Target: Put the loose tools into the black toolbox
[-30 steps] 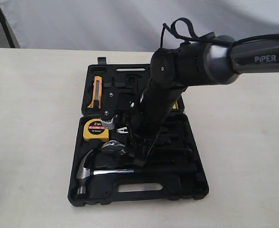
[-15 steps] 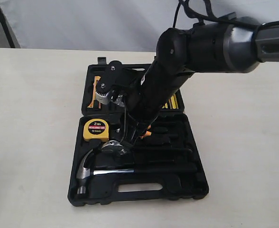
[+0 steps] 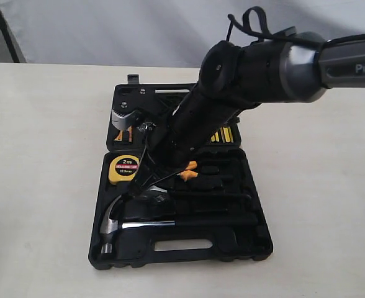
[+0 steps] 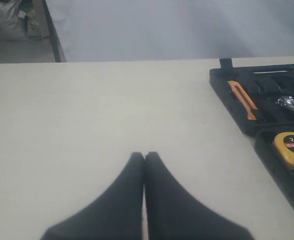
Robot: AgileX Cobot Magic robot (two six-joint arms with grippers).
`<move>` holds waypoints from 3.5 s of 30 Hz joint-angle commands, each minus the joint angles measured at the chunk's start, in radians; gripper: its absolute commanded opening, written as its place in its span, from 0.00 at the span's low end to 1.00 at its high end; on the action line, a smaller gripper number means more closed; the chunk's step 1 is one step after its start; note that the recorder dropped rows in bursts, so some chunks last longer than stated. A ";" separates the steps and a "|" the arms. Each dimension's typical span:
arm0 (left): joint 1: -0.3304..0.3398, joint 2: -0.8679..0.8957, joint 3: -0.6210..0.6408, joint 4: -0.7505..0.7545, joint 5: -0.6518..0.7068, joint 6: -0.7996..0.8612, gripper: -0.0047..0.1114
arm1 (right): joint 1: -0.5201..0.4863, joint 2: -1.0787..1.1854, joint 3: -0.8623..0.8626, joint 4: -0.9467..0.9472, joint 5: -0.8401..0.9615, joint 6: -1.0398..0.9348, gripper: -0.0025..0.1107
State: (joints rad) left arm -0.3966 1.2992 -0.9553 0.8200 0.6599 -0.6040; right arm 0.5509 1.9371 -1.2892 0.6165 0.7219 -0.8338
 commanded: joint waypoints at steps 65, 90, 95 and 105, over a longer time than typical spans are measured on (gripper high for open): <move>0.003 -0.008 0.009 -0.014 -0.017 -0.010 0.05 | -0.561 -0.955 0.589 -0.565 0.109 0.924 0.02; 0.003 -0.008 0.009 -0.014 -0.017 -0.010 0.05 | -0.557 -1.937 0.793 -0.578 0.018 0.942 0.02; 0.003 -0.008 0.009 -0.014 -0.017 -0.010 0.05 | -0.557 -1.937 0.802 -0.575 0.009 0.942 0.02; 0.003 -0.008 0.009 -0.014 -0.017 -0.010 0.05 | -0.561 -1.937 1.052 -0.616 -0.292 0.940 0.02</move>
State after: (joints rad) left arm -0.3966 1.2992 -0.9553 0.8200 0.6599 -0.6040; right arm -0.0031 0.0051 -0.2939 0.0305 0.5099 0.1064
